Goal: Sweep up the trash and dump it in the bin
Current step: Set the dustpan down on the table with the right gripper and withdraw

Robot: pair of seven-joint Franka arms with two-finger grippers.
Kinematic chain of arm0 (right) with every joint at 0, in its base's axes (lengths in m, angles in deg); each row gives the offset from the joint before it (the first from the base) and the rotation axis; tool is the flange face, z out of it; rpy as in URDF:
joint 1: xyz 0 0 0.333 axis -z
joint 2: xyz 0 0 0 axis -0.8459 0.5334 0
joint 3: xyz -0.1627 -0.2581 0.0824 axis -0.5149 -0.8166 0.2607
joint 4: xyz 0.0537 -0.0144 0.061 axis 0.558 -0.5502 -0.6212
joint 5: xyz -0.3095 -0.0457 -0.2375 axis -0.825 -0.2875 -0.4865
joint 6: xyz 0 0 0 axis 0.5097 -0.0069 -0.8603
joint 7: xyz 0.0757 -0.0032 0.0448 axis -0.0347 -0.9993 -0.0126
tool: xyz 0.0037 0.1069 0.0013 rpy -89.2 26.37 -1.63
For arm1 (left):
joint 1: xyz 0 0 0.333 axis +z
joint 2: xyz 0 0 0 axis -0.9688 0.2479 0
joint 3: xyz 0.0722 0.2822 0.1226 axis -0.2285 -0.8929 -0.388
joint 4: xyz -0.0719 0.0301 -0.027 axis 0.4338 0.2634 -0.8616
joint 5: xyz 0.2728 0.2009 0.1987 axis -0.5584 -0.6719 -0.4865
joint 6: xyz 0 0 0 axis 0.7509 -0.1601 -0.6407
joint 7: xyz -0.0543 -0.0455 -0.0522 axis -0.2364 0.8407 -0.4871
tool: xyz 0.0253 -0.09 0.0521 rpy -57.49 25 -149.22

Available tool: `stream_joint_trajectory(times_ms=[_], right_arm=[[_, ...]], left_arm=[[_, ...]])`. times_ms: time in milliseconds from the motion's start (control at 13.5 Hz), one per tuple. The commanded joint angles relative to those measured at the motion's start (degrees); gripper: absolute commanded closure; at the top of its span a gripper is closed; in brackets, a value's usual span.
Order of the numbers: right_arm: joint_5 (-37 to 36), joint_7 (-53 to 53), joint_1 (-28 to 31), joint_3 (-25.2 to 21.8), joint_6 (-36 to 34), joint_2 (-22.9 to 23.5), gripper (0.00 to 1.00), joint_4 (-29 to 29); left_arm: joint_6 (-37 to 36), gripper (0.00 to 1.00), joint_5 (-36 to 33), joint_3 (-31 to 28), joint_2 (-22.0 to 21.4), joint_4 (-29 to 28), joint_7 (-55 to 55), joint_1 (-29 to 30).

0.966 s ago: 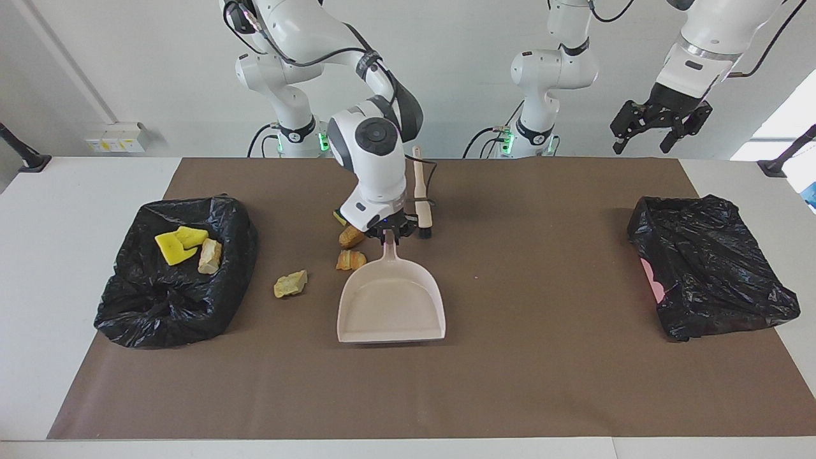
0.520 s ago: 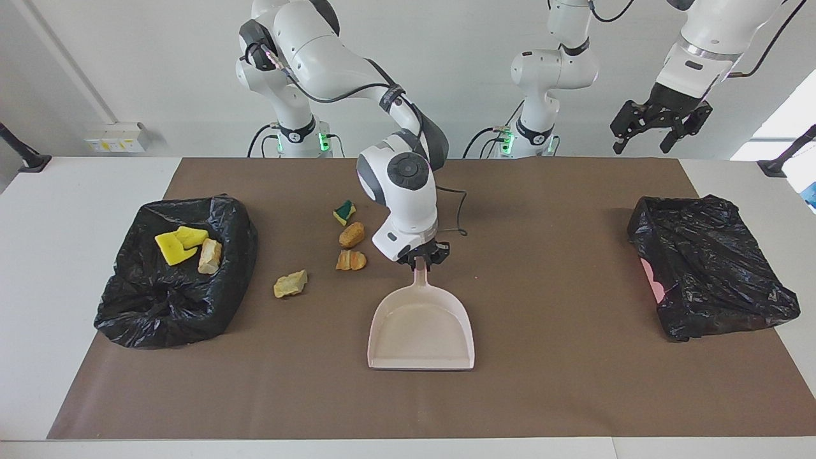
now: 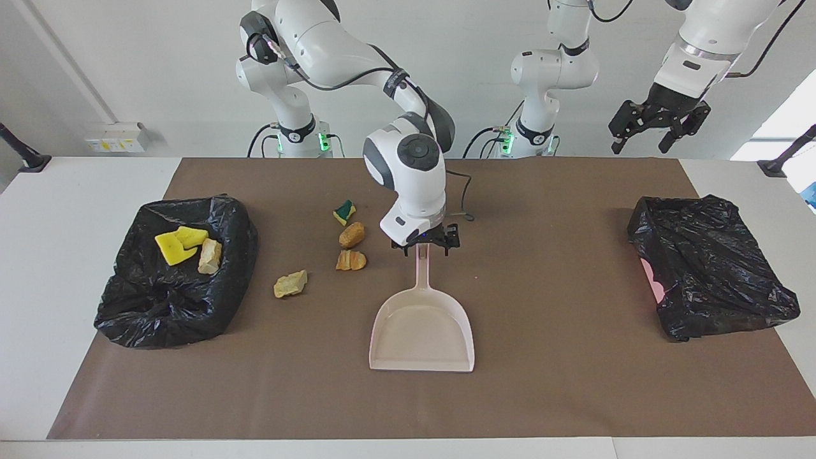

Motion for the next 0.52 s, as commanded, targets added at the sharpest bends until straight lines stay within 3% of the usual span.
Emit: stream_joint_trajectory(times_ms=[0,446], right_arm=[[1.5,-0.4,-0.1,-0.1,0.5,-13.5,0.00,-14.9],[3.1,-1.0,-4.8,0.2,5.1,-27.9,0.00,-33.5]], left_arm=[[-1.0,0.00,-0.7,0.2,-0.2,0.2,-0.2,2.1],[-1.0,0.00,-0.7,0.2,-0.1,0.2,-0.5,6.3]])
